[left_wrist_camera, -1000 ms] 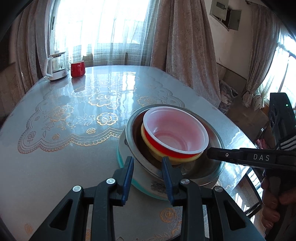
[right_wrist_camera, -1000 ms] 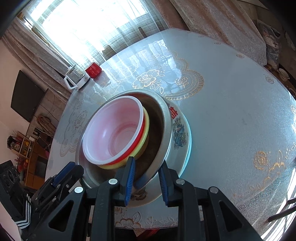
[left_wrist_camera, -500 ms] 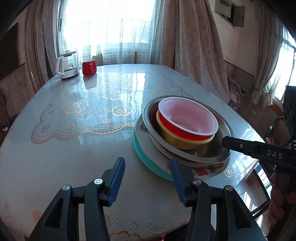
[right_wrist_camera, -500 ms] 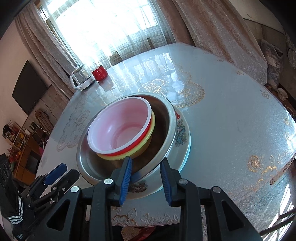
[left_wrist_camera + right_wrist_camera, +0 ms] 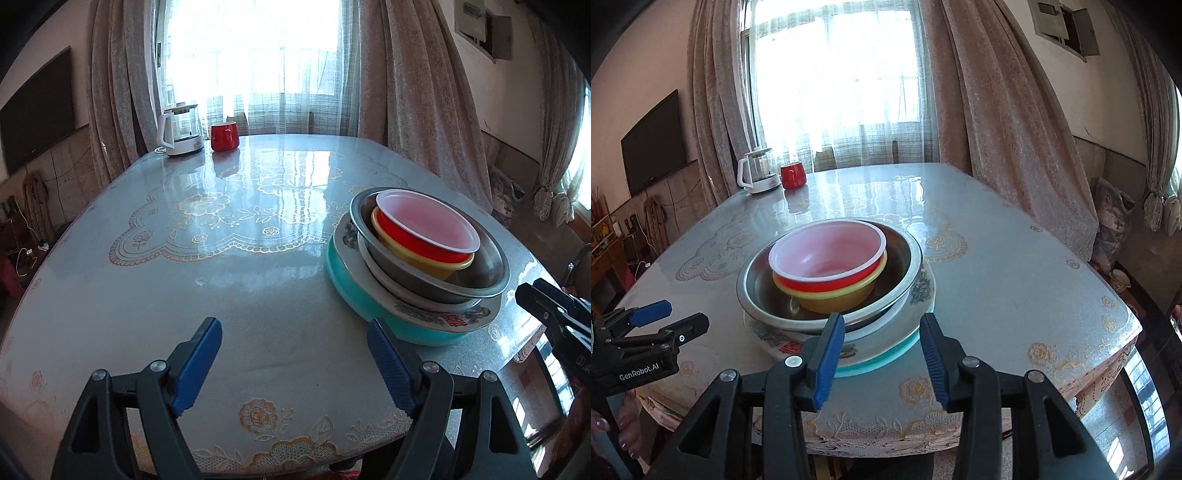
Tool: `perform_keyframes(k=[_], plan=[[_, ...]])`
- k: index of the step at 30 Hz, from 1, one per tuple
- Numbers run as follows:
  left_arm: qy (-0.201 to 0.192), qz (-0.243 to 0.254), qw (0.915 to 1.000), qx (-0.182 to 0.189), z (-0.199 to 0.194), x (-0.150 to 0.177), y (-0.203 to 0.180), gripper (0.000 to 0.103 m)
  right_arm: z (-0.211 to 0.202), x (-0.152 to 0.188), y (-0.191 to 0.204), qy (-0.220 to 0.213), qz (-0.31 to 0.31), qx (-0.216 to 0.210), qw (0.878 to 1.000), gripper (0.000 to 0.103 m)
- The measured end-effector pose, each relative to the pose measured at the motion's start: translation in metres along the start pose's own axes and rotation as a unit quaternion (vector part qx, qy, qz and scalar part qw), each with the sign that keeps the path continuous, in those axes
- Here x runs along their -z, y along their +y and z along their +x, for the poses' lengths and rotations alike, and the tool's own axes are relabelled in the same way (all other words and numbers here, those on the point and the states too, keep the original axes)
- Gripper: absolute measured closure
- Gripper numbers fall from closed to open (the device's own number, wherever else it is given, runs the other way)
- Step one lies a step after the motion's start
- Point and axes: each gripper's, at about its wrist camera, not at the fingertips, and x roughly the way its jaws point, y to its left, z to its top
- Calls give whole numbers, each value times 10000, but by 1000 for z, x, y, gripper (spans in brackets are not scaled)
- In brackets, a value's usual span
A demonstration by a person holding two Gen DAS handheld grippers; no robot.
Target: Organize plates and bowls
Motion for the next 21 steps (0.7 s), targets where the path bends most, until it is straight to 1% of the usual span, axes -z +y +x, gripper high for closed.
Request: perform_keyframes(k=[1,2,3,4,6,8,11,13,14,15,21], plan=[[20,-52,10000,-29,0,2,1,17,-1,4,1,15,23,6,10000,57],[40,-107,9999,-50,-1,5,2,16,-2,10,2,29,55,7,10000,56],[62,-143,9999,-56,-2,8,4,16,-3,14,4,21,50,15,10000,52],[89,-150,9998,-54,-3,12,3,16,-4,18,6,-7,7,52,10000,46],[174,-68,9998,-79,-4,17,-1,16,-6,24,9,-17,-77,117,9999,37],[223,122,9996,-106,-5,21,-7,16,-8,31,10,11,-68,88,9999,36],[187,344,9992,-123,-10,26,-14,16,-11,41,13,93,-46,-5,9999,36],[130,403,9991,-78,-13,27,-17,14,-14,45,15,81,-61,-16,9999,35],[110,421,9990,-84,-15,27,-18,10,-15,46,16,86,-86,-47,9999,33],[92,418,9990,-104,-16,27,-18,8,-15,46,17,108,-115,-56,9999,31],[94,385,9991,-179,-18,27,-19,7,-18,50,19,131,-123,-49,9998,31]])
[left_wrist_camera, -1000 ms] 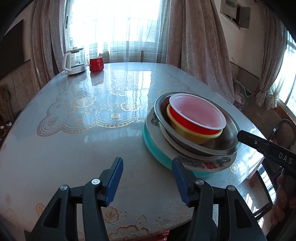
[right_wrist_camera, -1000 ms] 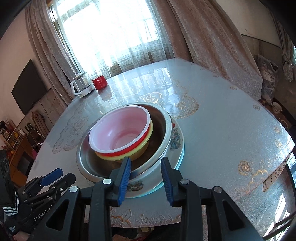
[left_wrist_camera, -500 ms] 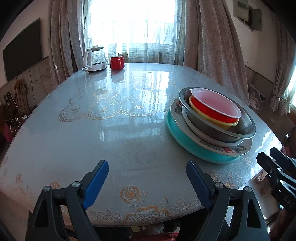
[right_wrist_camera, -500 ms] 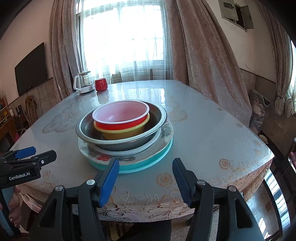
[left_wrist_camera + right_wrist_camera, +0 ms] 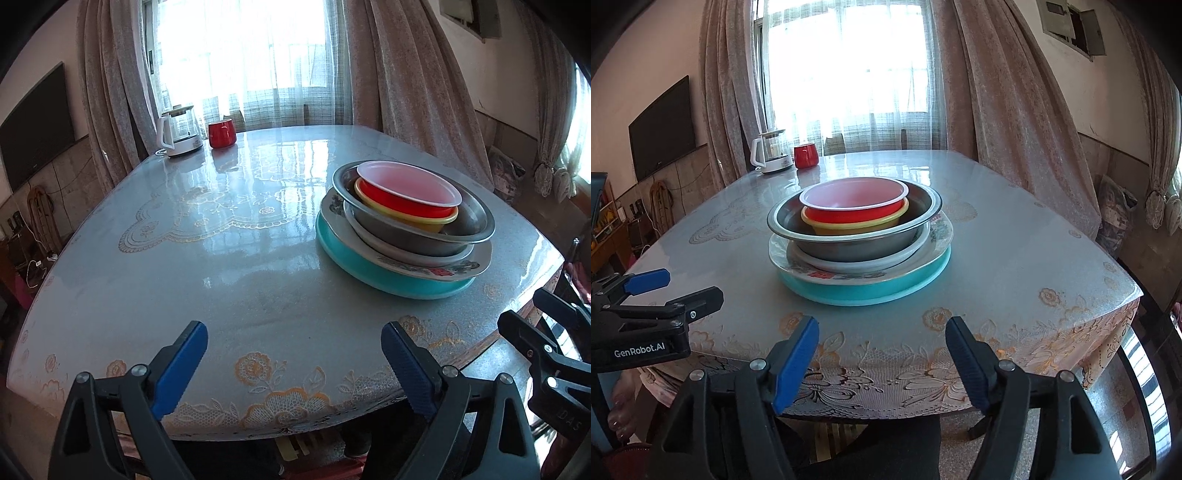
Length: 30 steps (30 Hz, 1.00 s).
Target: Organize plates and bowls
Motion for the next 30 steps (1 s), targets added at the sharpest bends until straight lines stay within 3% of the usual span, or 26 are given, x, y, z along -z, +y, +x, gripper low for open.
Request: perform_keyframes(k=[30], plan=[[42,-61,10000,36,4,0,0,7,6,1,-3,181,68,-24,9998,31]])
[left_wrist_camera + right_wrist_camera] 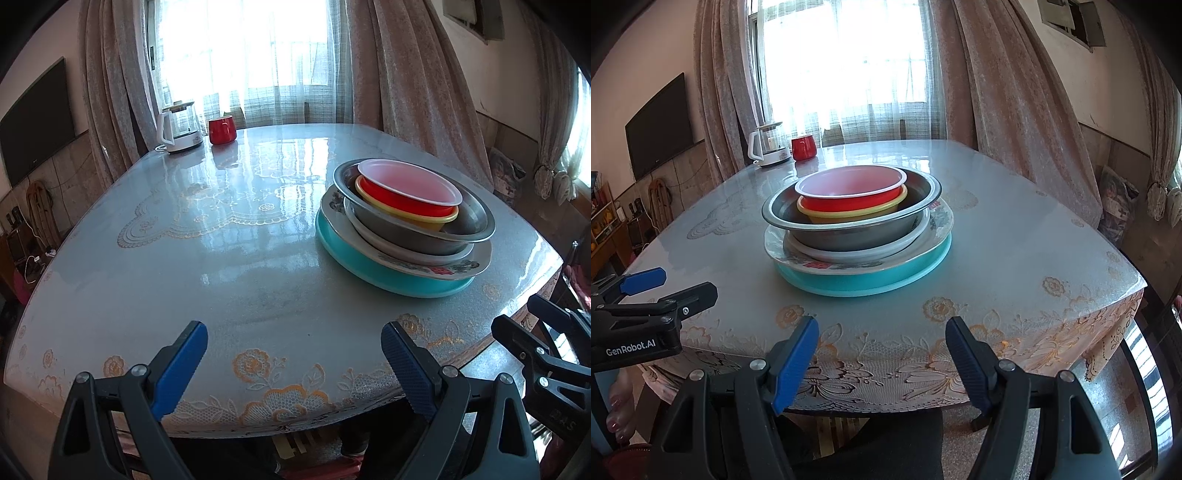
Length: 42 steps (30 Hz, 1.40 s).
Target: Organize plates and bowls
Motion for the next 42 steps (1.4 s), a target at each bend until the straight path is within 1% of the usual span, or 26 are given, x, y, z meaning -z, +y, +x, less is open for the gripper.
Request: perform_keyframes(k=[32,42], plan=[[-40,67,10000,0,-2,2,-3,7,1,0,-2,-12,24,-7,10000,31],[-69,65,9999,119,-3,1,-5,7,2,0,-2,-11,19,-29,10000,31]])
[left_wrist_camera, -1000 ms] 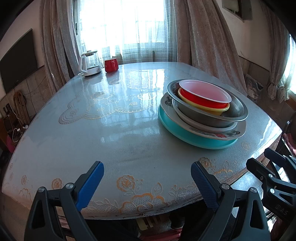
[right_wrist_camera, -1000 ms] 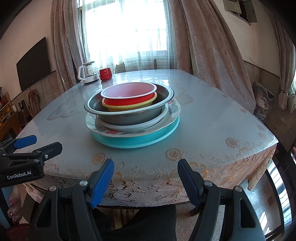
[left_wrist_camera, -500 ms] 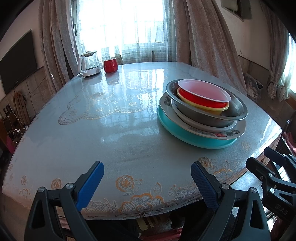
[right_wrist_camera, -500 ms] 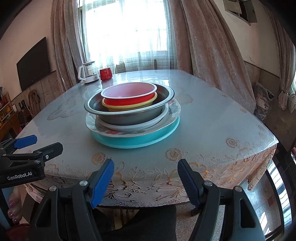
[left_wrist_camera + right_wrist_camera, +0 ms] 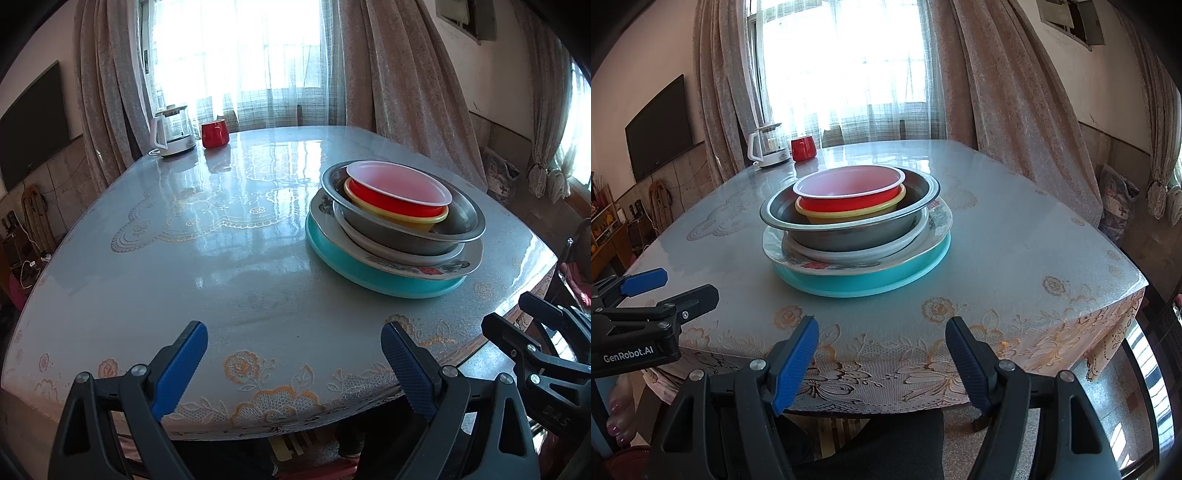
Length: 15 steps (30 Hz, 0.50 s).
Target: Organize plates and bowls
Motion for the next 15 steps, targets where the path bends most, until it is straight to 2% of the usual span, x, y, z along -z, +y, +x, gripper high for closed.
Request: perform_keyframes(k=[12,15], plan=[[99,-102,9996,224,4,-1,1,8,4,-5,-6,-14,80,-25,10000,31],[129,-196,9994,272,7,-1,5,15,6,-9,-11,-44,162,-20,9999,31]])
